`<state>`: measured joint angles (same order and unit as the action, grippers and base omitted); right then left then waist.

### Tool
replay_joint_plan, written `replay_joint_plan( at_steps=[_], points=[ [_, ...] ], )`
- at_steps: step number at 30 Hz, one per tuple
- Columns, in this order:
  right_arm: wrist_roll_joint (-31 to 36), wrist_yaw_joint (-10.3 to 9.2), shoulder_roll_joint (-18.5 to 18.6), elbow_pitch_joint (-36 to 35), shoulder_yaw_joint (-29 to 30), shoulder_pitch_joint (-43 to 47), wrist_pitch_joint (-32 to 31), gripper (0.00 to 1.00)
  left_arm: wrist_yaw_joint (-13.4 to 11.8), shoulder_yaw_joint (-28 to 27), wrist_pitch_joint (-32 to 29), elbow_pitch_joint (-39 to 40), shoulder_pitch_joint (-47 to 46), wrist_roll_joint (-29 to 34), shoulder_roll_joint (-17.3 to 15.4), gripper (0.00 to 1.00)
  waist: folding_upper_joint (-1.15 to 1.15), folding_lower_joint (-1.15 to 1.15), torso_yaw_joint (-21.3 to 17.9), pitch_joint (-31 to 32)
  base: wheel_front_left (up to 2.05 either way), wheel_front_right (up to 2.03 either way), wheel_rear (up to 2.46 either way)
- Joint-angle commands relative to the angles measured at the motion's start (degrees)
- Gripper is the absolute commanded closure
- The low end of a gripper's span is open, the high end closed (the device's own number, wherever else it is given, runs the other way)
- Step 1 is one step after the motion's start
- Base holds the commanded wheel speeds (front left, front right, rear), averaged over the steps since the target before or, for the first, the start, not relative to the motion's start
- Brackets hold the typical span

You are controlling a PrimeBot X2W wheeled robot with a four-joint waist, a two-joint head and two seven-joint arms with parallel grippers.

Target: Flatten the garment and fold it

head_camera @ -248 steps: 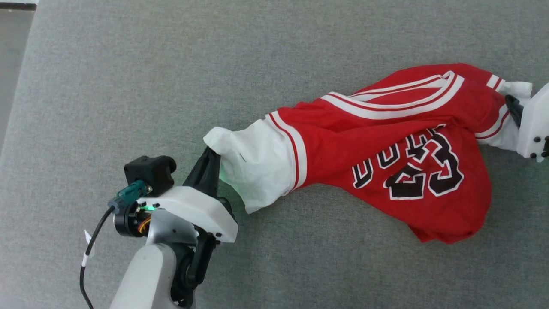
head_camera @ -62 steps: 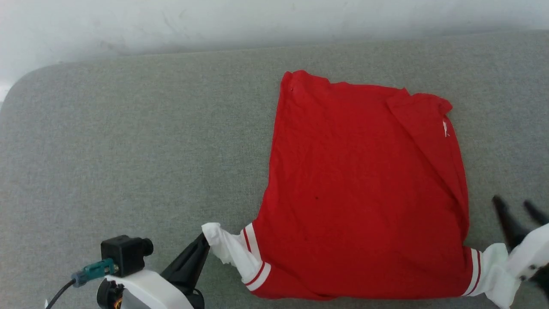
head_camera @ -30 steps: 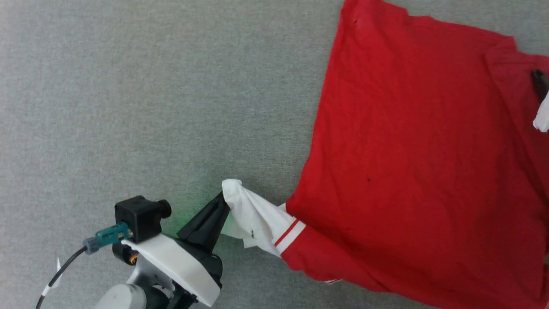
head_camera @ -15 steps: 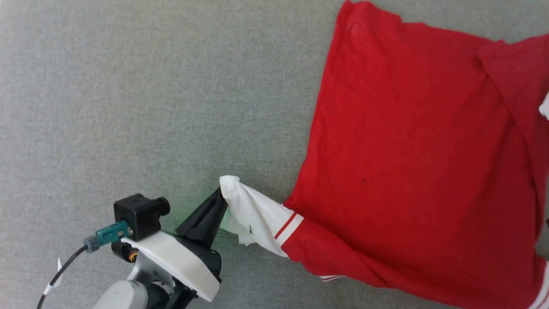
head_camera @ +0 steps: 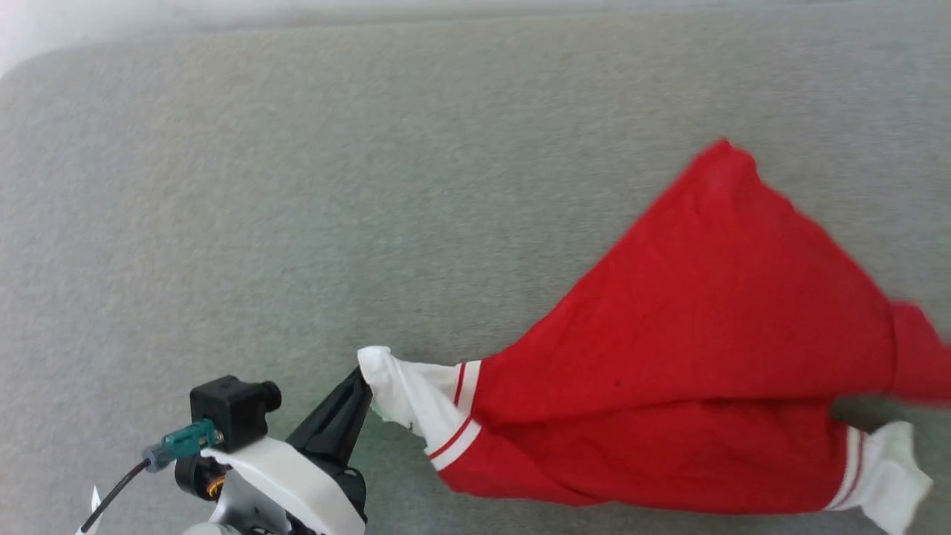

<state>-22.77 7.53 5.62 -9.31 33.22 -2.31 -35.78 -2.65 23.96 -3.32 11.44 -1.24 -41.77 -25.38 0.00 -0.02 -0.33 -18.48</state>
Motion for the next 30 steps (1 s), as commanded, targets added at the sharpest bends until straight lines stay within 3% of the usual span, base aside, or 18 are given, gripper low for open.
replay_joint_plan(
  at_steps=[1, 6, 9, 15, 19, 23, 24, 25, 30],
  points=[
    [-1.25, -0.04, -0.99, -1.32, 0.35, 3.28, -0.08, 1.00, -0.42, -0.15, 0.11, 0.11, 0.45, 0.18, -0.30, 1.00, 0.00, 0.02, -2.33, 1.92, 0.00, 0.00, 0.00],
    [-3.57, -0.04, -2.62, -2.16, -1.16, 12.58, 0.39, 1.00, -0.80, -0.10, -0.44, 0.65, 1.01, 0.08, -0.82, 1.00, 0.00, 0.02, -3.02, 2.67, 0.00, 0.00, 0.00],
    [-0.45, -0.04, -2.70, -0.27, -4.72, 15.35, 3.00, 1.00, -1.19, -0.18, -0.68, 1.22, 1.74, -0.03, -1.17, 1.00, 0.00, 0.02, -3.27, 3.28, 0.00, 0.00, 0.00],
    [4.74, -0.04, -2.73, 12.45, -10.37, 11.97, 10.06, 1.00, -2.00, -0.11, -1.56, 2.74, 2.69, -0.14, -1.78, 1.00, 0.00, 0.02, -3.33, 4.03, 0.00, 0.00, 0.00],
    [7.34, -0.04, -2.73, 20.12, -11.12, 7.79, 12.93, 1.00, -2.23, 0.25, -2.51, 3.50, 2.43, 0.10, -2.22, 1.00, 0.00, 0.02, -3.32, 4.15, 0.00, 0.00, 0.00],
    [7.63, -0.04, -2.11, 23.53, -11.11, 5.51, 14.95, 0.98, -2.51, 0.57, -2.94, 3.74, 2.37, 0.17, -2.24, 1.00, 0.00, 0.02, -3.54, 4.38, 0.00, 0.00, 0.00],
    [7.26, -0.04, -1.97, 23.68, -10.98, 5.43, 15.28, 0.71, -2.52, 0.68, -2.98, 3.74, 2.36, 0.18, -2.17, 1.00, 0.00, 0.02, -3.54, 4.45, 0.00, 0.00, 0.00],
    [6.81, -0.04, -1.85, 23.46, -11.05, 5.49, 15.61, 0.00, -2.54, 0.79, -2.97, 3.70, 2.36, 0.16, -2.08, 1.00, 0.00, 0.02, -3.56, 4.54, 0.00, 0.00, 0.00],
    [3.99, -0.04, -1.13, 19.25, -11.10, 7.69, 14.53, 0.00, -2.44, 1.27, -2.61, 3.30, 2.59, 0.06, -1.59, 1.00, 0.00, 0.02, -3.42, 5.05, 0.00, 0.00, 0.00]
  ],
)
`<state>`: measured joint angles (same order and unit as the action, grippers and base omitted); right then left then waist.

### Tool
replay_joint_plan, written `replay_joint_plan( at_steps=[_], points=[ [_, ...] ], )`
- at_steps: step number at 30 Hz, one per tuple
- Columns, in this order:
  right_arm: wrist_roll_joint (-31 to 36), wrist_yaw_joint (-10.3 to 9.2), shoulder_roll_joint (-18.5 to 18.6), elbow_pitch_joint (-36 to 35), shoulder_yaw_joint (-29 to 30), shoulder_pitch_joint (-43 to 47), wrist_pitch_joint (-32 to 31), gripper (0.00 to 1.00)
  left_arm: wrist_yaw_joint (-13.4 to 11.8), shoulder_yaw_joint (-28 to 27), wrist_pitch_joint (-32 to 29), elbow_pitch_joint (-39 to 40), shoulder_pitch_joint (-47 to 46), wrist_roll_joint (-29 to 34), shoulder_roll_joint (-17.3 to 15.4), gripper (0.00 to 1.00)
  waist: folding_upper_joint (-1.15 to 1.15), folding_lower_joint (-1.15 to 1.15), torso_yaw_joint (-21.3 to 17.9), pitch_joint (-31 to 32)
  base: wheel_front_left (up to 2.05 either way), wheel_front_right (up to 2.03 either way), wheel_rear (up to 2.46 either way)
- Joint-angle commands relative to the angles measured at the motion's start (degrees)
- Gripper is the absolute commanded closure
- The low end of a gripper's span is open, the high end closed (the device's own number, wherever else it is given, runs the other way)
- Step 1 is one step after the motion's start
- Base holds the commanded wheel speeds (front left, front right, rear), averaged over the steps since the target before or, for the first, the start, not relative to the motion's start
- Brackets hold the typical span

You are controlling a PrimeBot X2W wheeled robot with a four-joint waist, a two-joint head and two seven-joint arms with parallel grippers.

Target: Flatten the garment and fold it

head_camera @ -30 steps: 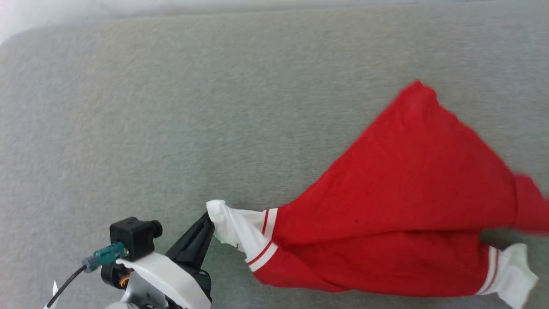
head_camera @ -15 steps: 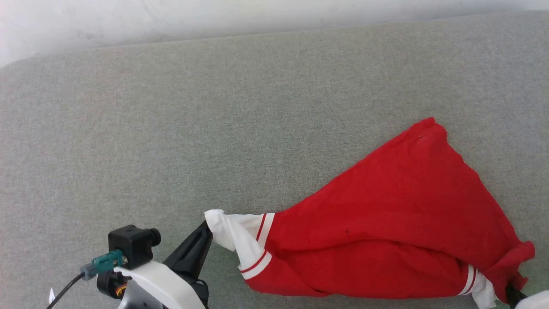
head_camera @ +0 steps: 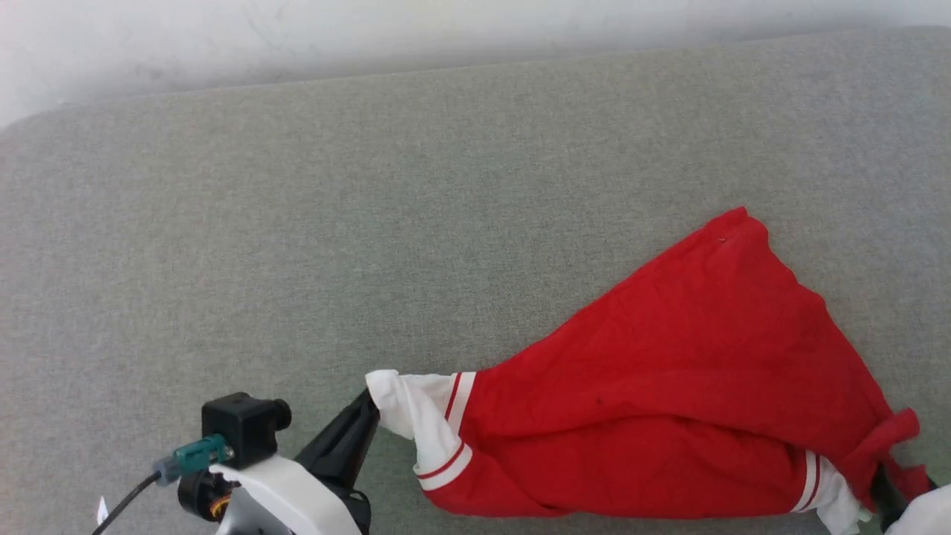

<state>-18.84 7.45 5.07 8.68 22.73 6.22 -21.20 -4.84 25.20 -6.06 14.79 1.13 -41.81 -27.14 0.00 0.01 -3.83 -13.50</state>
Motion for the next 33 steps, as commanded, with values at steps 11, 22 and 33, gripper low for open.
replay_joint_plan(
  at_steps=[11, 22, 33],
  points=[
    [-7.33, 0.03, 3.06, -33.99, 4.71, 3.67, -19.27, 0.00, 0.87, 1.64, 1.29, -0.46, -0.91, 0.79, 1.24, 1.00, 0.00, -0.01, 2.92, -1.52, 0.00, 0.00, 0.00],
    [1.85, 0.03, 7.81, -18.70, -3.22, -24.76, -23.15, 0.00, 1.65, 1.85, 0.81, 1.37, -5.72, 2.28, 1.02, 1.00, 0.00, -0.01, 4.80, -10.03, 0.00, 0.00, 0.00],
    [4.50, 0.03, 9.12, -4.79, -9.68, -34.68, -28.23, 0.00, 2.36, 2.51, 0.45, 0.85, -9.65, 2.74, 1.91, 1.00, 0.00, -0.01, 7.88, -15.18, 0.00, 0.00, 0.00]
  ],
)
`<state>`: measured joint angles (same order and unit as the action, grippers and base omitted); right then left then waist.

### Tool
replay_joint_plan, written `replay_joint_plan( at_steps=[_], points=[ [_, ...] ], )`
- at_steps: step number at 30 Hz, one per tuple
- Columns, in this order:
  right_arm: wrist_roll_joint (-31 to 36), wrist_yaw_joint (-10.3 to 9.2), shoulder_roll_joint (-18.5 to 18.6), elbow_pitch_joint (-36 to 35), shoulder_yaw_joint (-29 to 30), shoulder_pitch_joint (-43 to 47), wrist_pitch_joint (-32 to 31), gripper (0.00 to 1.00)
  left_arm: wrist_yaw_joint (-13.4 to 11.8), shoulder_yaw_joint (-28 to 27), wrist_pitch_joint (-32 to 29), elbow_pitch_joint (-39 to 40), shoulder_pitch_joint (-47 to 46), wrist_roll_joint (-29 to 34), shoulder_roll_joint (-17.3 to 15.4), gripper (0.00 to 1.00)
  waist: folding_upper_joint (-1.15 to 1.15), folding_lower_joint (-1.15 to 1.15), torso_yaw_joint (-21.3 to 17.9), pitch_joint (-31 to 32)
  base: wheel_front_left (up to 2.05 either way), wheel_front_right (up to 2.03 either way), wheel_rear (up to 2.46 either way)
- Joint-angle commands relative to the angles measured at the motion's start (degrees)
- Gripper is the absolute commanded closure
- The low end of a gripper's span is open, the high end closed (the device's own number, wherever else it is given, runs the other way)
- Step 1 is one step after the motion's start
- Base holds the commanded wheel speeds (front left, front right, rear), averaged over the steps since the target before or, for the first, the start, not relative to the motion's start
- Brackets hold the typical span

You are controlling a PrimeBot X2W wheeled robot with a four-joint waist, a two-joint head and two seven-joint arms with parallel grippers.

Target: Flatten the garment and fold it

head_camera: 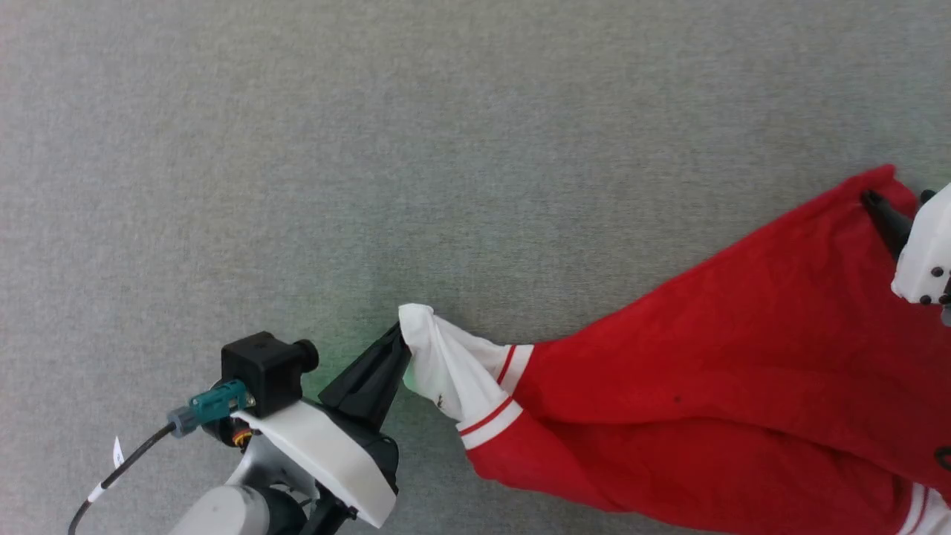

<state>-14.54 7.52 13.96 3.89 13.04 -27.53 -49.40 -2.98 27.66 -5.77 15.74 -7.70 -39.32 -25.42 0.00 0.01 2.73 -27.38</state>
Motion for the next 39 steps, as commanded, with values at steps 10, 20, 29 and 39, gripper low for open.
replay_joint_plan(
  at_steps=[10, 20, 29, 39],
  points=[
    [-1.59, -0.03, 2.75, 2.64, -2.35, -1.37, -2.19, 1.00, 0.58, -0.27, 0.62, -1.11, -1.52, -0.09, 0.15, 1.00, 0.00, -0.01, 1.38, -1.87, 0.00, 0.00, 0.00],
    [-1.79, -0.03, 2.14, 0.63, -2.93, -0.25, 4.78, 1.00, 0.81, -0.86, 2.49, -2.74, -2.40, 0.57, -0.08, 1.00, 0.00, -0.01, -1.08, 2.40, 0.00, 0.00, 0.00],
    [-1.76, -0.03, -2.21, 1.57, -0.75, 0.87, 18.10, 1.00, -3.04, -4.90, 12.06, -9.96, -10.18, 6.44, 2.88, 1.00, 0.00, -0.01, -2.82, 10.52, 0.00, 0.00, 0.00],
    [-0.64, -0.03, -7.30, 6.80, -3.00, -9.07, 27.84, 1.00, 1.56, -2.52, 9.42, -21.56, -30.68, 10.94, 3.29, 1.00, 0.00, -0.01, -4.83, 21.81, 0.00, 0.00, 0.00]
  ],
)
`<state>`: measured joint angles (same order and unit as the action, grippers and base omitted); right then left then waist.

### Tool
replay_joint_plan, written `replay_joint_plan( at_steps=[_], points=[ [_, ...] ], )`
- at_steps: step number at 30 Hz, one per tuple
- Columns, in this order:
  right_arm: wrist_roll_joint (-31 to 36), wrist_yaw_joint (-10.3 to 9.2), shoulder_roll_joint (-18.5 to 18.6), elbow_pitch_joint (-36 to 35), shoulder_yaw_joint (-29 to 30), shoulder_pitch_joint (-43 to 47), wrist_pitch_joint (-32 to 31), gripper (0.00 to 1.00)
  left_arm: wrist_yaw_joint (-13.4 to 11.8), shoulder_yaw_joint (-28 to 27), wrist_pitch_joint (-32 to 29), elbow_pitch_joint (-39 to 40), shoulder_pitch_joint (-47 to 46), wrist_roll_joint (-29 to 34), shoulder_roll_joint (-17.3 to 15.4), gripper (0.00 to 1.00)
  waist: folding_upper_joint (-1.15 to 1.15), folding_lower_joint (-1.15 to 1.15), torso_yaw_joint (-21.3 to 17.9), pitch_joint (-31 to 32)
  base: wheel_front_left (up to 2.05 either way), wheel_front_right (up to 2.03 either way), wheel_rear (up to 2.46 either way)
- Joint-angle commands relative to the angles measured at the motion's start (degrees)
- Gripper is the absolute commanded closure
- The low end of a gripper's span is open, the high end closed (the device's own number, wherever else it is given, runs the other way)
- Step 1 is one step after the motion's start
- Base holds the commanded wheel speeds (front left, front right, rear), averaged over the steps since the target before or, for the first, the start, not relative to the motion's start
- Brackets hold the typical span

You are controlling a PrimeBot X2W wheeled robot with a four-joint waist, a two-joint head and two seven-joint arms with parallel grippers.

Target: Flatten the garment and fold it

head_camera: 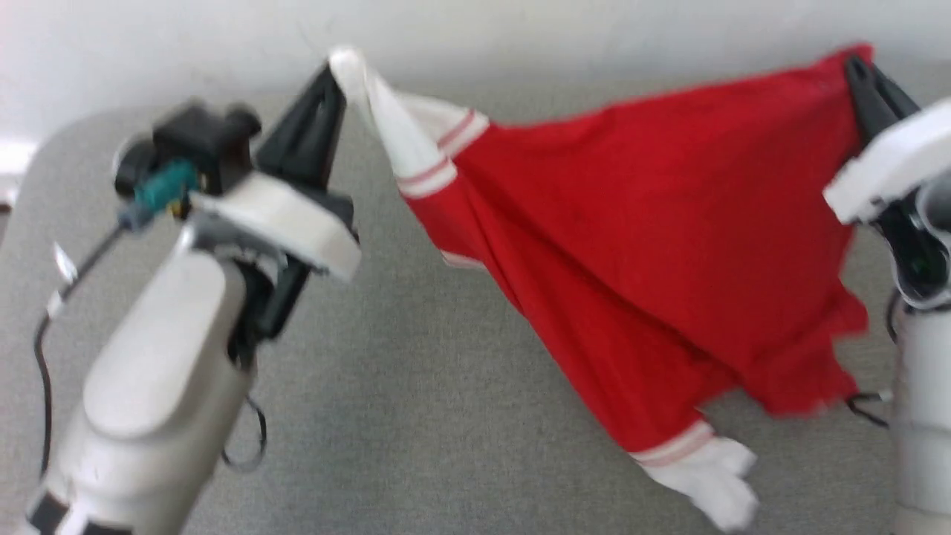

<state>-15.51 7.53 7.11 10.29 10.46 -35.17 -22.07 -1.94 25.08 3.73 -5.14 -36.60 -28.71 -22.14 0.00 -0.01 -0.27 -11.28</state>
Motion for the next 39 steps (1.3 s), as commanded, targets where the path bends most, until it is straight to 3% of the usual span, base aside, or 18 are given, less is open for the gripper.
replay_joint_plan(
  at_steps=[1, 8, 19, 29, 39],
  points=[
    [0.36, -0.04, -0.91, 1.26, -1.05, -2.90, 0.81, 1.00, 1.21, 0.29, -0.46, -2.07, -4.04, 0.68, -0.02, 1.00, 0.00, 0.01, -2.07, 6.51, 0.00, 0.00, 0.00],
    [2.19, -0.04, -2.64, 8.56, -3.53, -15.67, 2.27, 1.00, 4.55, 0.26, -4.05, -11.95, -19.80, 1.83, -0.37, 1.00, 0.00, 0.01, -4.11, 9.83, 0.00, 0.00, 0.00],
    [7.37, -0.04, -4.03, 22.06, -2.22, -31.74, 3.77, 1.00, 5.01, -2.68, -8.08, -23.66, -37.69, -0.66, 1.81, 1.00, 0.00, 0.01, -6.76, 6.36, 0.00, 0.00, 0.00],
    [6.97, -0.04, -4.22, 30.81, -1.31, -46.74, 5.85, 1.00, 4.58, -2.52, -8.50, -29.65, -54.38, 1.18, 3.62, 1.00, 0.00, 0.01, -8.87, -9.71, 0.00, 0.00, 0.00],
    [13.89, -0.04, -4.23, 35.37, 2.06, -57.64, 14.86, 1.00, 3.52, -3.06, 1.00, -32.34, -66.43, 3.83, 5.25, 1.00, 0.00, 0.01, -8.83, -24.57, 0.00, 0.00, 0.00]
  ],
)
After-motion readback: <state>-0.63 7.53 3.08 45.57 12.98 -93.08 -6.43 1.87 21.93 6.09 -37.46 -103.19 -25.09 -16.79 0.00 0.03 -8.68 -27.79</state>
